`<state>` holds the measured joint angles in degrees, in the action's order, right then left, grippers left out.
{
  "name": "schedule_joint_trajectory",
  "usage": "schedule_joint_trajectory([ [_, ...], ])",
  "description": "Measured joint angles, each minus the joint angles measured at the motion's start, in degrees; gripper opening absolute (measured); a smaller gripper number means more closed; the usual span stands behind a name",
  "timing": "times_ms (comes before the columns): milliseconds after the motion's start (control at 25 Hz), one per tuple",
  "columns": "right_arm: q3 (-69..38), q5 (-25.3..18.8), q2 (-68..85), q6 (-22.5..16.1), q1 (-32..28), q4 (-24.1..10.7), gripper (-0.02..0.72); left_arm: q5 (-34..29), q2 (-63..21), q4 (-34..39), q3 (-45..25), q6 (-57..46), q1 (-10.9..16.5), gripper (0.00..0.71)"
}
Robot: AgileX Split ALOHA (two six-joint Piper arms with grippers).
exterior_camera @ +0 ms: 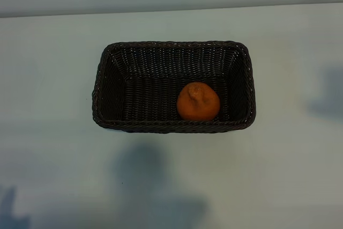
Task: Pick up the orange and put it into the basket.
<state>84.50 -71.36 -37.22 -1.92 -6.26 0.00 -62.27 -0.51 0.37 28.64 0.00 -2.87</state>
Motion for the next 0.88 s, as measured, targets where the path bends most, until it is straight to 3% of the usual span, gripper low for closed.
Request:
schedule_joint_trajectory([
  [360, -20.21, 2.50, 23.93, 0.45, 0.00, -0.52, 0.535, 0.00, 0.00, 0.00, 0.00, 0.00, 0.00, 0.592],
  [720, -36.75, 2.83, 31.45, -0.53, 0.00, -0.52, 0.581, 0.00, 0.00, 0.00, 0.00, -0.30, 0.00, 0.592],
  [880, -40.69, 5.15, 35.40, -0.53, 0.00, 0.00, 0.581, 0.00, 0.00, 0.00, 0.00, 0.00, 0.00, 0.592],
])
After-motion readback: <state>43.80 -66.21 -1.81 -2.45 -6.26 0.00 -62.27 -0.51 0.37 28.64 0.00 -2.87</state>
